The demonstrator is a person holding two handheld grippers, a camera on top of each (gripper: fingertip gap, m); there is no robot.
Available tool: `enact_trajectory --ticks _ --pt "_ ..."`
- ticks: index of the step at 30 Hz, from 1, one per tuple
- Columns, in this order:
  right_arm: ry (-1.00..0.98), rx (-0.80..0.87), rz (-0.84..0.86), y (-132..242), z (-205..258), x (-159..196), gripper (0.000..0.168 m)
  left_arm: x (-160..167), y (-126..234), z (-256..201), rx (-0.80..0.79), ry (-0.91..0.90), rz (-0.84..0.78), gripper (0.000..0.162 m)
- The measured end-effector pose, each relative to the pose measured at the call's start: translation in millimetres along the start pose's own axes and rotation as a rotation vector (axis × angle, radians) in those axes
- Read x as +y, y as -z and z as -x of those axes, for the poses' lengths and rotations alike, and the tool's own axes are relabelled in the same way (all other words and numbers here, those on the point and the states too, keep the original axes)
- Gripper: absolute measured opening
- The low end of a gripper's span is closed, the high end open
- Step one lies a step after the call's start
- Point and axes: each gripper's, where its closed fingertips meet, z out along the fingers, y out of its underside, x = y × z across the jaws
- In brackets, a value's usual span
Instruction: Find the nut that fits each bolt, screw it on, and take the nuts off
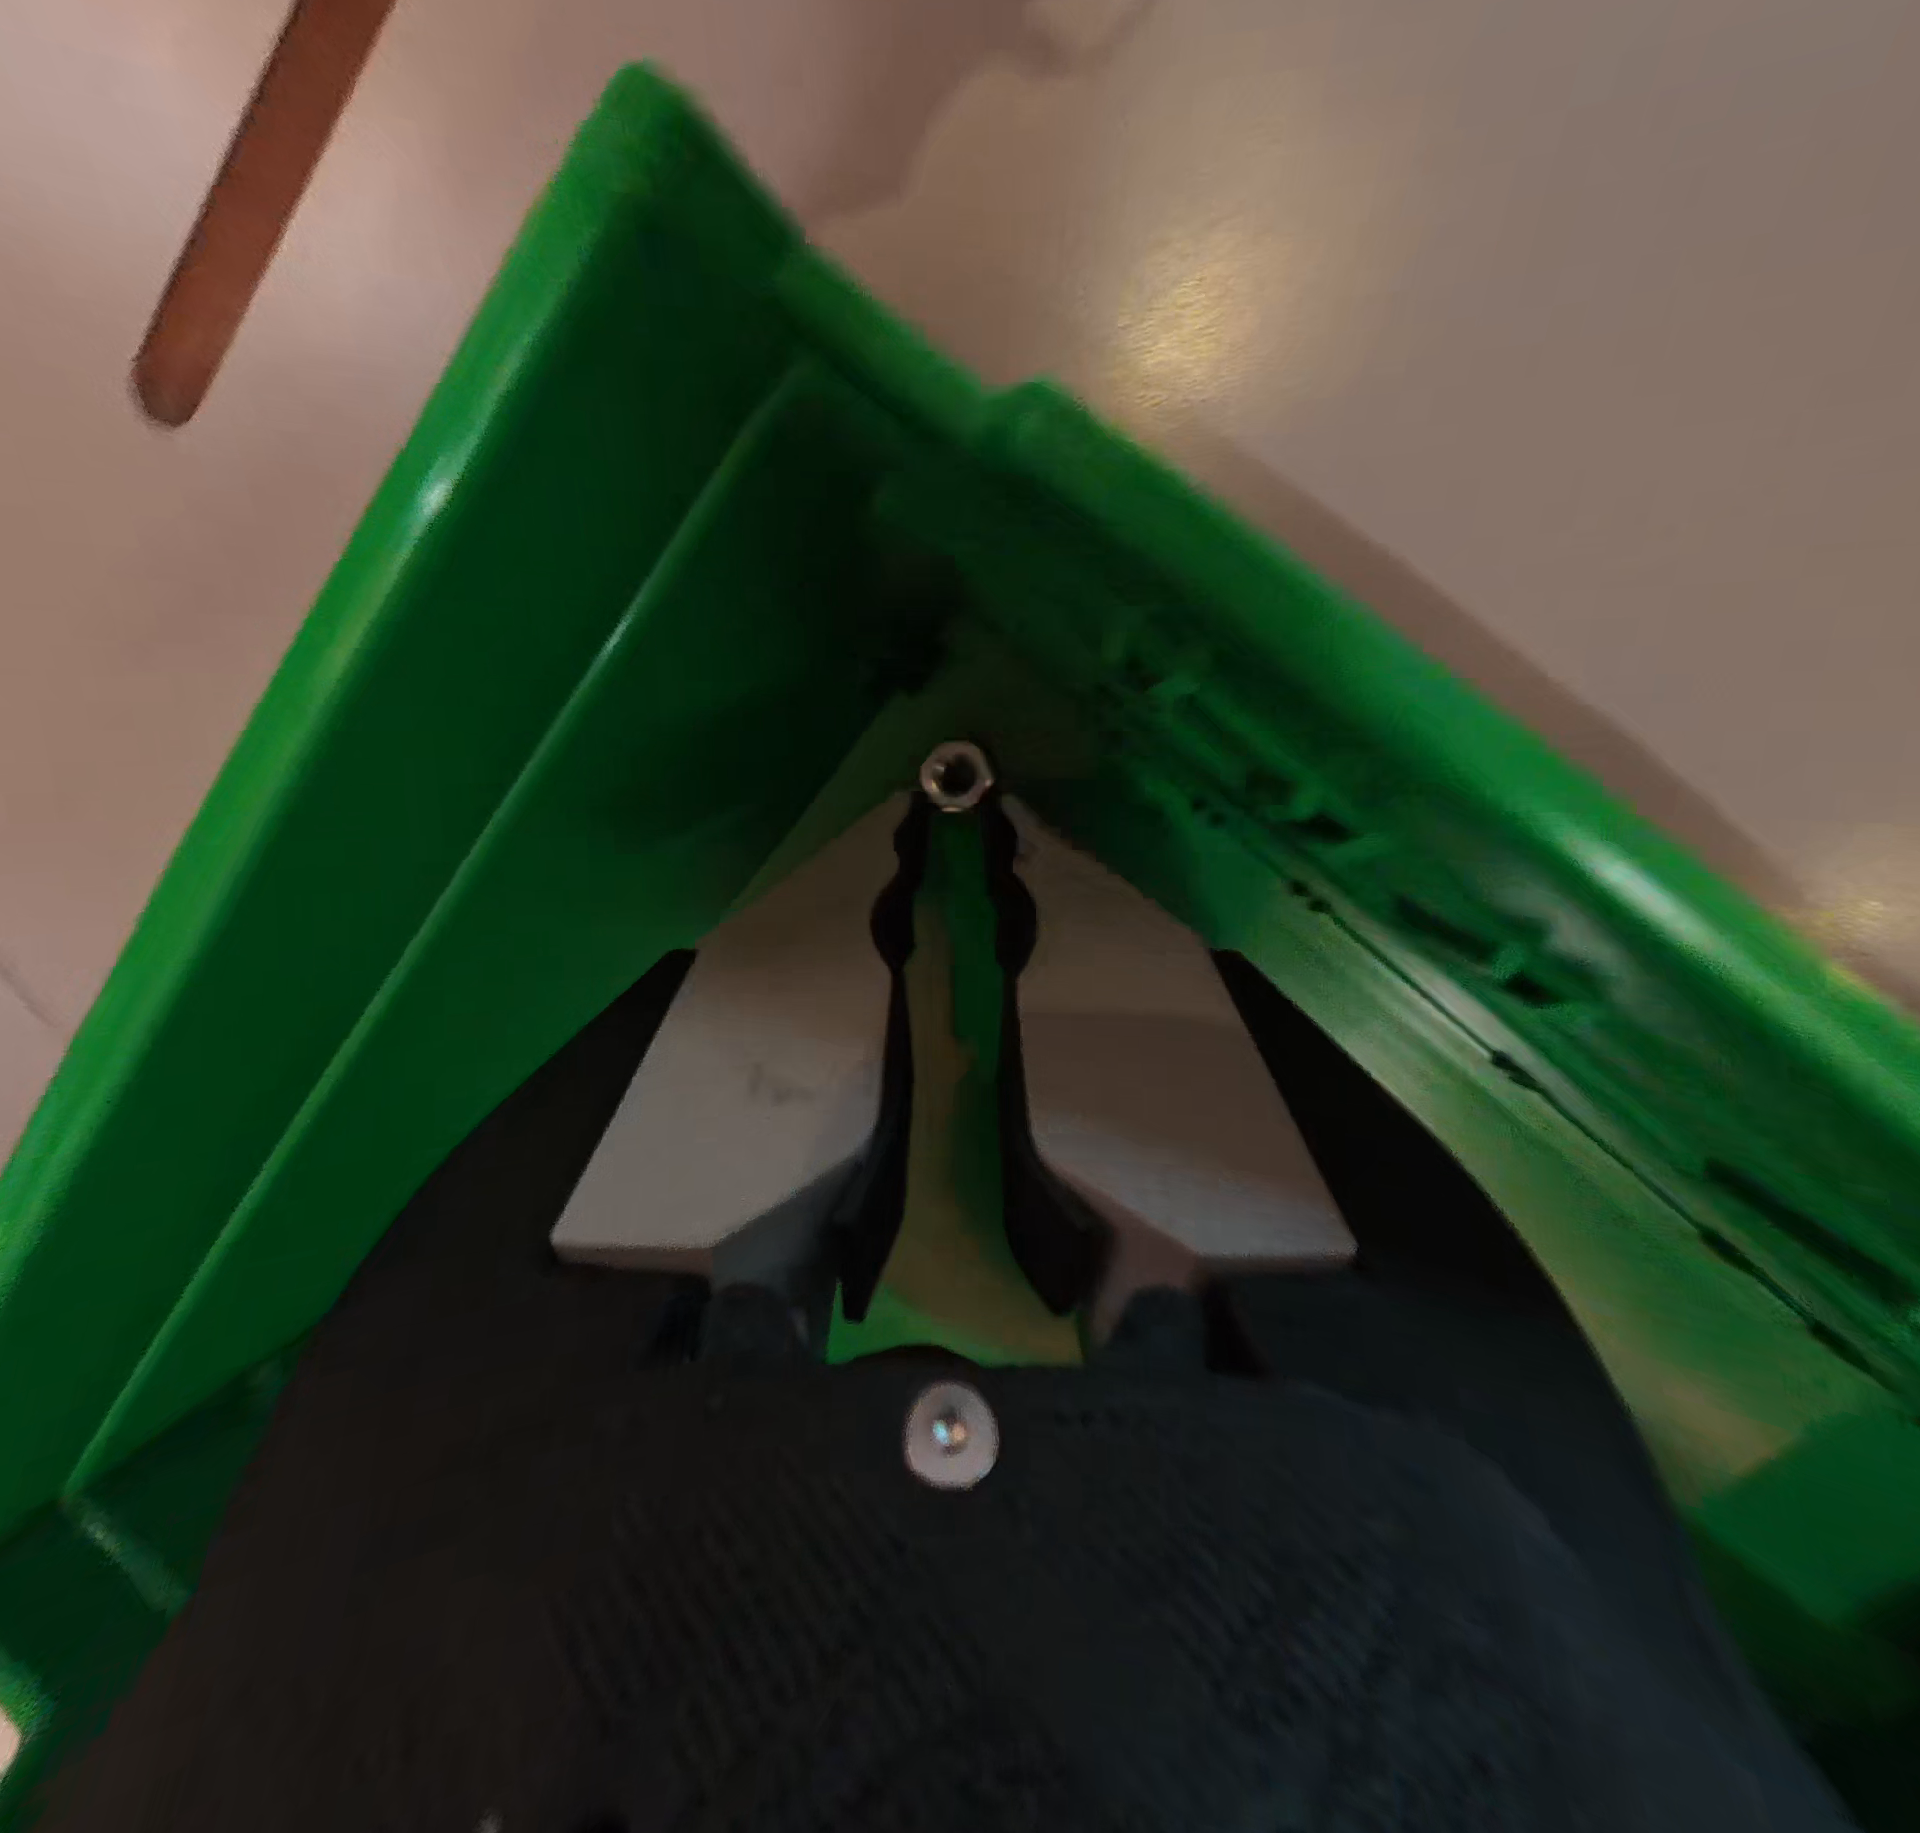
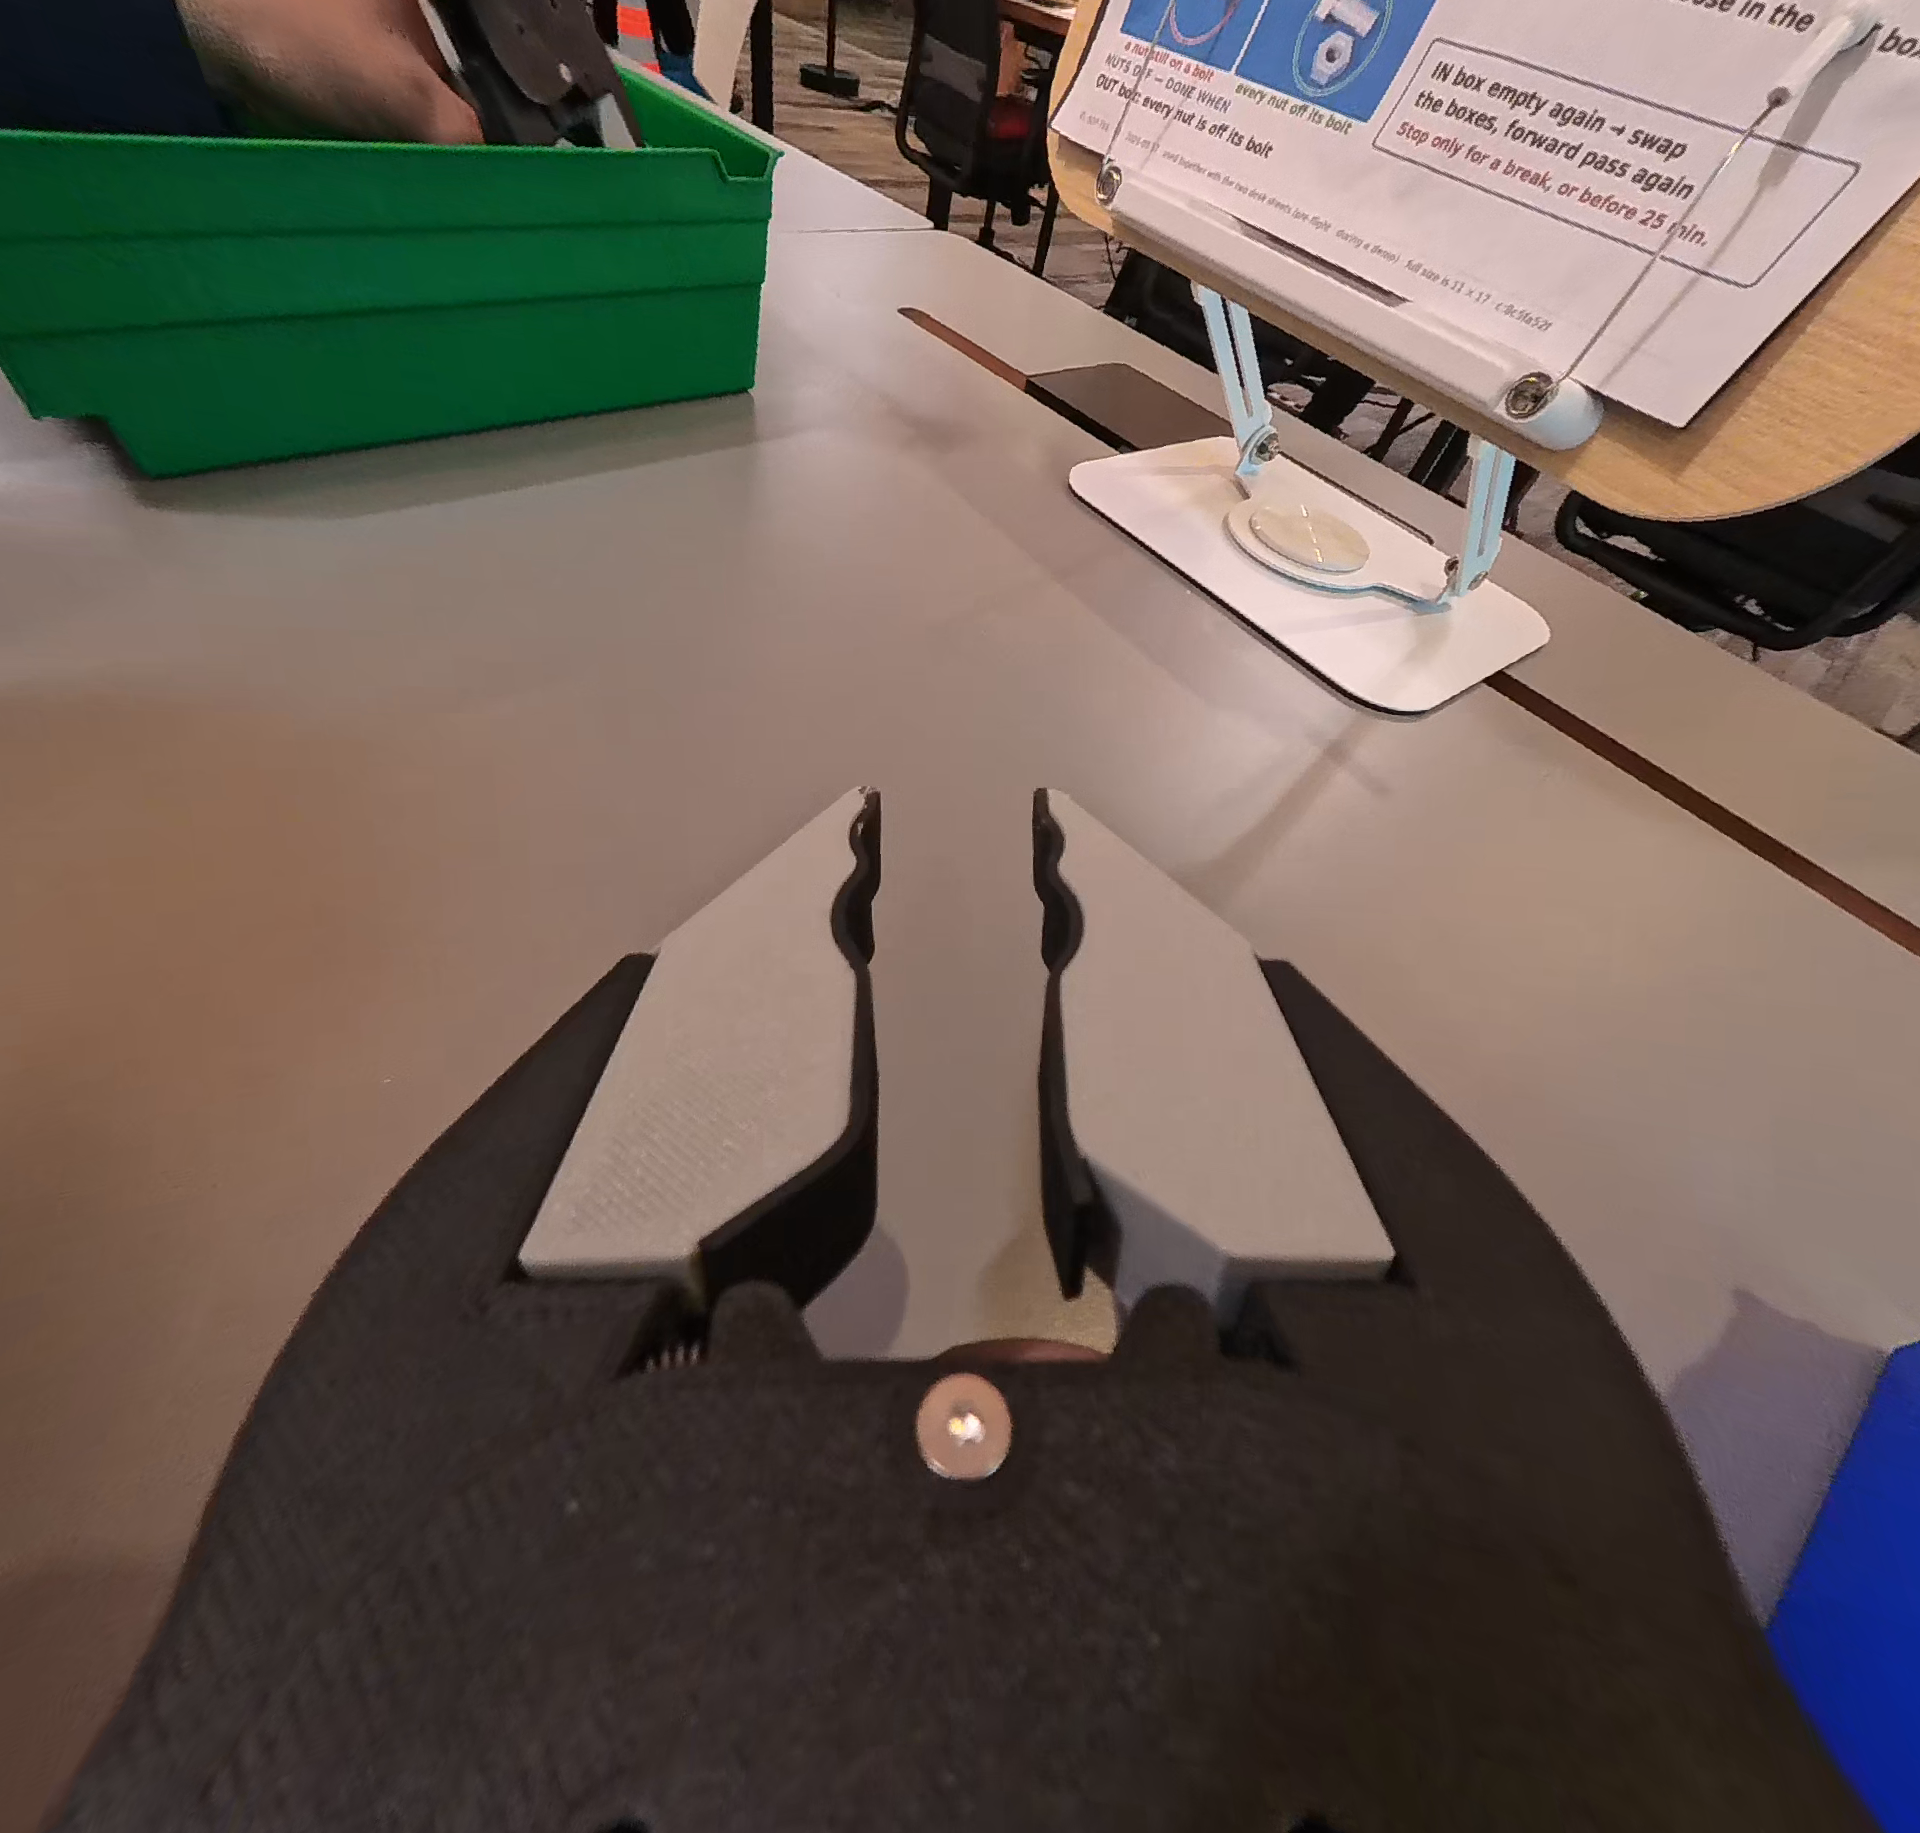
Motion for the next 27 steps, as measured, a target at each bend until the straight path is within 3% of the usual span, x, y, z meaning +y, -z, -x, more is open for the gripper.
enact_trajectory --ticks 5,10,13,17,21,27 --pt "0.013 -0.011 -0.009 1.6 4.8 -3.6 0.026 3.0 27.6 1.5 0.052 0.110 -0.110 0.008" --pt "0.031 -0.031 -0.002 0.6 13.3 -5.4 0.026 -13.3 91.1 -13.4 0.054 0.106 -0.296 0.008" --pt "0.056 -0.029 0.008 0.6 16.3 -6.0 0.026 -36.1 136.3 -52.7 0.101 0.055 -0.416 0.007" --pt "0.053 -0.006 0.023 1.6 12.6 -5.2 0.026 -70.3 172.4 -147.7 0.179 -0.128 -0.490 0.007" --pt "-0.053 0.003 0.064 0.6 4.5 3.8 0.026 -89.7 152.9 -247.0 0.284 -0.237 -0.477 0.006" --pt "-0.165 -0.089 0.124 -3.9 16.9 16.5 0.028 -107.6 65.3 -353.7 0.489 -0.269 -0.394 0.006"
